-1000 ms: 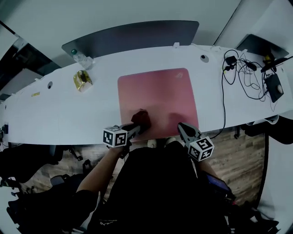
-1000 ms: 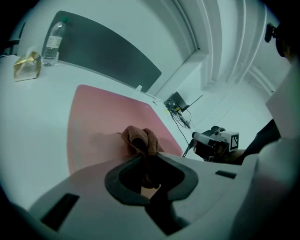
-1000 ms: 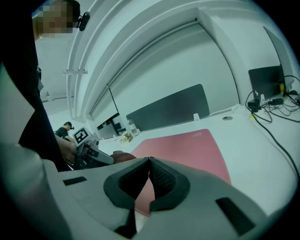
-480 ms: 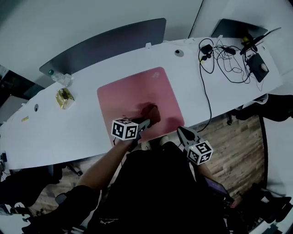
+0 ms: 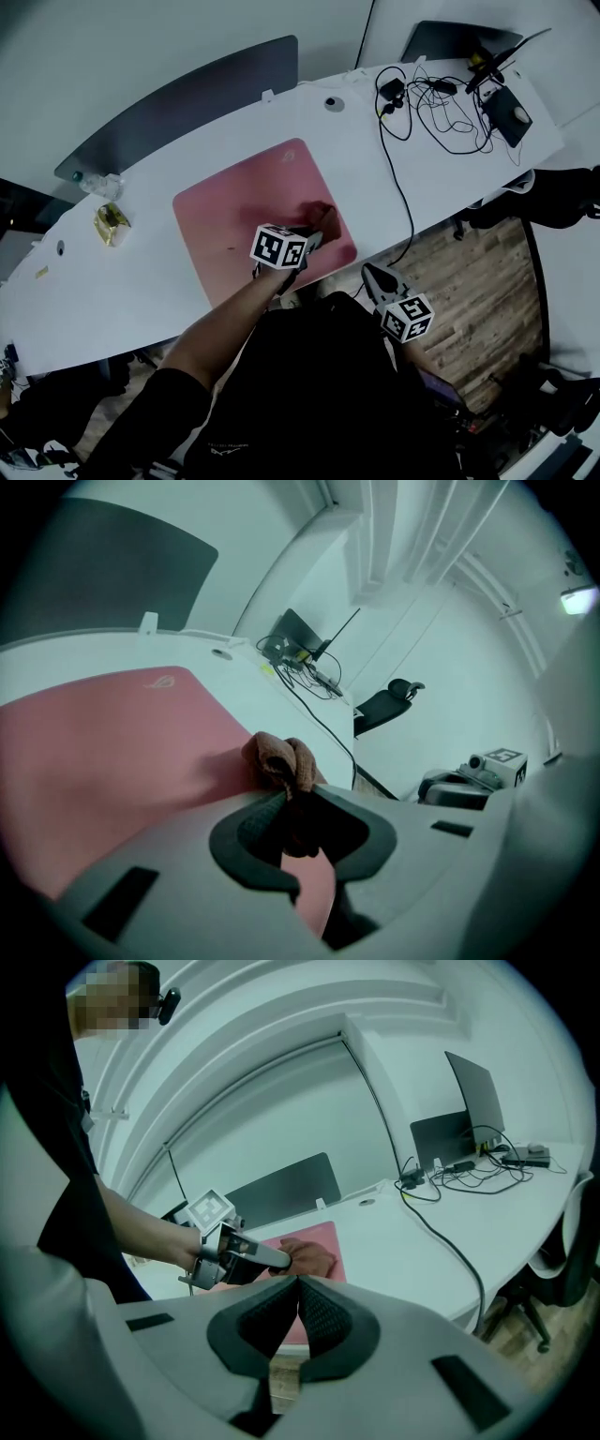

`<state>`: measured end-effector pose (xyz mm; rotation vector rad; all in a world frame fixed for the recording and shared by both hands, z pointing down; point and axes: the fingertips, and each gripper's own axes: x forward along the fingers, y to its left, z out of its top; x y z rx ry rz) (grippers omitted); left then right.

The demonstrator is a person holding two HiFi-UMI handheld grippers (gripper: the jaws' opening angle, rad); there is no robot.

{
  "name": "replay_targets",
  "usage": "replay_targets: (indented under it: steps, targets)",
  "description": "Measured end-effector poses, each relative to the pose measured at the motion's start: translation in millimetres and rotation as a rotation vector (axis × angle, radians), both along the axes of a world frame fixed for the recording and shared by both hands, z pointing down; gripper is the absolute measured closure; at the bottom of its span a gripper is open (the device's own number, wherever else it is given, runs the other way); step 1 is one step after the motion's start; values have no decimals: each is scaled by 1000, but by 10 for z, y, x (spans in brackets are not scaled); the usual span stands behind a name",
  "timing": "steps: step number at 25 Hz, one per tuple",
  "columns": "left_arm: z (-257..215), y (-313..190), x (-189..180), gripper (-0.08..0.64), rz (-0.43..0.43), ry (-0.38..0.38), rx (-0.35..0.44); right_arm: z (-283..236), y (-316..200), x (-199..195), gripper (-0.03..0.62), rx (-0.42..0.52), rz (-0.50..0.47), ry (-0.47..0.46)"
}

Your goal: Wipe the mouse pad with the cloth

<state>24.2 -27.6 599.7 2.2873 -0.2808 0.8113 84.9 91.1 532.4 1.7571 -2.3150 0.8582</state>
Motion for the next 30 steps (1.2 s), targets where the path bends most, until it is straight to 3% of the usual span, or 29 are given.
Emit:
replay_targets:
  steps: [5,10,14,17,21,25,27,30]
  targets:
    - [109,23,279,500,43,-40,0,28,12,154,566,-13,23,-14]
    - [213,-59,395,486,63,-128,83,65,-17,293,566,-25,33,-23]
    - [296,-151,413,378,47,-183,115,81,-69,357,566,-29,37,-29]
    - [347,-152,438,325,48,-192,90,93,-108,392,566,-31,40,-32]
    - [358,-55,588,320,94,-189,59,95,-142,430,566,-32,52,-35]
    - [363,-7,732,322,113,-206,80,117,-112,460,566,-39,70,-34]
    - [353,-12,753,401,94,-189,64,140,-79,471,566,-46,80,-35]
    - [352,-38,721,440,37,-130,-7,168,-26,484,566,-55,90,-39]
